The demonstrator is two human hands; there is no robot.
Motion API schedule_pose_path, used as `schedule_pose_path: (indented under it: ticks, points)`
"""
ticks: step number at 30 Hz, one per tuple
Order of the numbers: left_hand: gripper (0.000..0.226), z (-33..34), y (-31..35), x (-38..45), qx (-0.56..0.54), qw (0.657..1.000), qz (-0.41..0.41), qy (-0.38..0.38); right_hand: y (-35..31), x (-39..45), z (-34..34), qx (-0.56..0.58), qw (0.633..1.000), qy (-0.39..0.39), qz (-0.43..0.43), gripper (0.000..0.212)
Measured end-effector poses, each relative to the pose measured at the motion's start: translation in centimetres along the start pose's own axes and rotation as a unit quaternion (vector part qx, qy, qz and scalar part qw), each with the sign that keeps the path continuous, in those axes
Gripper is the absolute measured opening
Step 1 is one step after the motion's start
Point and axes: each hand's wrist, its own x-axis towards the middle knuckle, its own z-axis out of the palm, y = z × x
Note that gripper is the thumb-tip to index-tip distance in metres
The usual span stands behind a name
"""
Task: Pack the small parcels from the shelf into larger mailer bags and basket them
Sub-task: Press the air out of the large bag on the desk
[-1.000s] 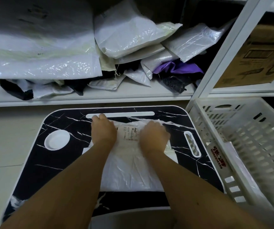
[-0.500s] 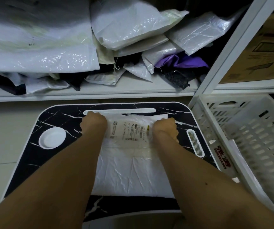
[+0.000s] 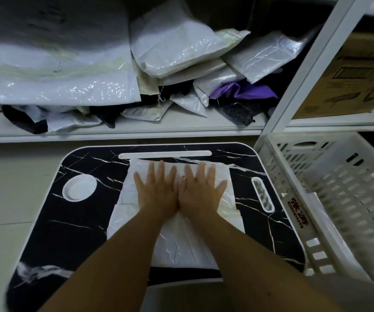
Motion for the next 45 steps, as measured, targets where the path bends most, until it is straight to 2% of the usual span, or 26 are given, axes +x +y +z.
schedule_pose_path:
  ticks: [5,7,10,12,14,17,20,22,23,26,30,34,35,40,42,45]
  points:
    - [0.056,0.2,-1.1,1.2,-0.026,0.994,-0.013,-0.108,0.9,0.7,0.4,-0.053,0.990,-0.127,0.002,0.054]
    - [0.058,0.1,-1.3,1.7,-0.031,0.989,-0.023,-0.141,1.1,1.1,0.0,-0.055,0.987,-0.154,0.004,0.054]
    - [0.069,0.0,-1.2,1.7,-0.034,0.988,-0.045,-0.144,1.2,1.2,0.0,-0.048,0.986,-0.161,0.006,0.056]
    - [0.082,-0.2,-1.9,1.5,-0.046,0.990,-0.062,-0.120,1.1,1.4,0.2,-0.039,0.987,-0.153,0.006,0.057]
    - [0.084,-0.7,-3.0,1.3,-0.073,0.987,-0.059,-0.128,1.3,1.5,-0.1,-0.024,0.989,-0.149,0.005,0.058]
    - [0.059,-2.0,-4.5,0.5,-0.095,0.988,-0.005,-0.122,1.5,1.0,-0.7,-0.012,0.996,-0.091,0.023,0.060]
    - [0.038,-2.9,-3.6,-1.7,-0.072,0.996,0.060,-0.003,-0.5,-1.5,-1.5,-0.005,0.999,-0.007,0.042,0.055]
    - [0.031,-2.5,-2.3,-4.1,-0.051,0.992,0.104,0.057,-2.1,-3.9,-1.4,0.000,1.000,0.006,0.015,0.050]
    - [0.034,-1.8,-1.9,-5.2,-0.044,0.991,0.112,0.054,-2.4,-5.0,-1.0,0.002,1.000,0.006,0.006,0.047]
    - [0.055,0.7,-1.9,-7.8,-0.030,0.998,0.053,-0.023,-1.1,-7.2,1.1,0.004,1.000,-0.010,-0.002,0.049]
    - [0.061,2.0,-3.1,-8.5,-0.046,0.998,0.033,-0.021,1.1,-7.9,2.0,-0.003,0.999,-0.017,-0.049,0.055]
    - [0.106,2.5,-4.5,-8.5,-0.033,0.998,0.032,-0.042,1.6,-7.8,1.5,-0.001,0.997,-0.034,-0.068,0.055]
    - [0.112,2.5,-4.8,-8.6,-0.029,0.998,0.024,-0.048,1.8,-7.6,1.5,0.003,0.997,-0.037,-0.068,0.055]
    - [0.074,0.7,-2.9,-9.6,-0.063,0.992,-0.107,-0.038,0.9,-8.0,0.6,0.013,0.999,0.004,-0.029,0.054]
    - [0.068,0.5,-1.7,-10.6,-0.057,0.996,-0.070,0.006,-0.4,-9.5,0.6,0.025,0.999,0.030,-0.038,0.053]
    - [0.072,2.0,-1.6,-12.5,-0.038,0.997,0.064,0.009,-1.0,-11.9,2.1,0.030,0.996,0.034,-0.079,0.047]
